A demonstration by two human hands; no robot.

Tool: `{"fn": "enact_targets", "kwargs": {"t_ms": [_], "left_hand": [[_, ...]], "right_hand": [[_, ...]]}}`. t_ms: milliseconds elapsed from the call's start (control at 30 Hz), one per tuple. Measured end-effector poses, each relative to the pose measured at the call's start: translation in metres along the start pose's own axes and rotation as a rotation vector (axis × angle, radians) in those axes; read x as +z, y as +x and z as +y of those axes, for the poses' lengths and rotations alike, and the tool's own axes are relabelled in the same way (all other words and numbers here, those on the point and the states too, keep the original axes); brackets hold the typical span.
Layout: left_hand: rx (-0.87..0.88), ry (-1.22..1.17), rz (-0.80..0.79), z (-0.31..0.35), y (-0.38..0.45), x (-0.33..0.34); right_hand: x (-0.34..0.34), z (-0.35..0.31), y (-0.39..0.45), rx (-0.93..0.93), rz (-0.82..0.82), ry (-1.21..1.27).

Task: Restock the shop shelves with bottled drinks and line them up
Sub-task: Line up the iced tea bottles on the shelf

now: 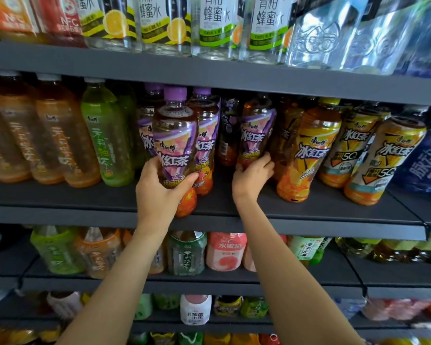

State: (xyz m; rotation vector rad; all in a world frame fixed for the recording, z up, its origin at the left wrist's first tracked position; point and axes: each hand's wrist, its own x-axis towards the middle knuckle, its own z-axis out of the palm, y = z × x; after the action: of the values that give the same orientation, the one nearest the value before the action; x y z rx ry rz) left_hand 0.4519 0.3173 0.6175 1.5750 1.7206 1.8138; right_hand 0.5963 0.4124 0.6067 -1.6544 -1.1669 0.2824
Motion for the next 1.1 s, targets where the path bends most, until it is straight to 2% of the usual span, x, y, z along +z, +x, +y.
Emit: {"fn": "enact_targets", "kwargs": {"t_ms": [133, 333, 500, 667, 767, 967, 1033, 1100], "left_hand": [[-0.006, 0.004, -0.006, -0.001, 0.0, 0.0], [-0.016, 0.009, 0.003, 0.001, 0.0, 0.0], [-0.041, 0.029, 0.008, 0.005, -0.003, -0.001], [0.001, 0.052, -0.056, 0.021, -0.015, 0.005], [0.057, 0.073, -0.117, 0.035, -0.024, 0.021], [0.007, 0.1, -0.131, 0.05, -0.02, 0.07], [-0.003, 0.112, -0.151, 0.051, -0.015, 0.081], [0.005, 0.138, -0.175, 0.05, -0.014, 0.082]], "right_hand": [[0.007, -0.005, -0.009, -0.081, -0.082, -0.003], [0.011, -0.008, -0.01, -0.112, -0.103, 0.011], [0.008, -0.006, -0.009, -0.154, -0.185, 0.031], [-0.008, -0.006, -0.007, -0.111, -0.305, 0.071], [-0.035, 0.004, -0.008, -0.175, -0.362, 0.106], [-0.081, 0.025, -0.013, -0.156, -0.812, 0.324], [-0.081, 0.023, -0.013, -0.187, -0.786, 0.259], [-0.076, 0.02, -0.017, -0.231, -0.637, 0.173]]}}
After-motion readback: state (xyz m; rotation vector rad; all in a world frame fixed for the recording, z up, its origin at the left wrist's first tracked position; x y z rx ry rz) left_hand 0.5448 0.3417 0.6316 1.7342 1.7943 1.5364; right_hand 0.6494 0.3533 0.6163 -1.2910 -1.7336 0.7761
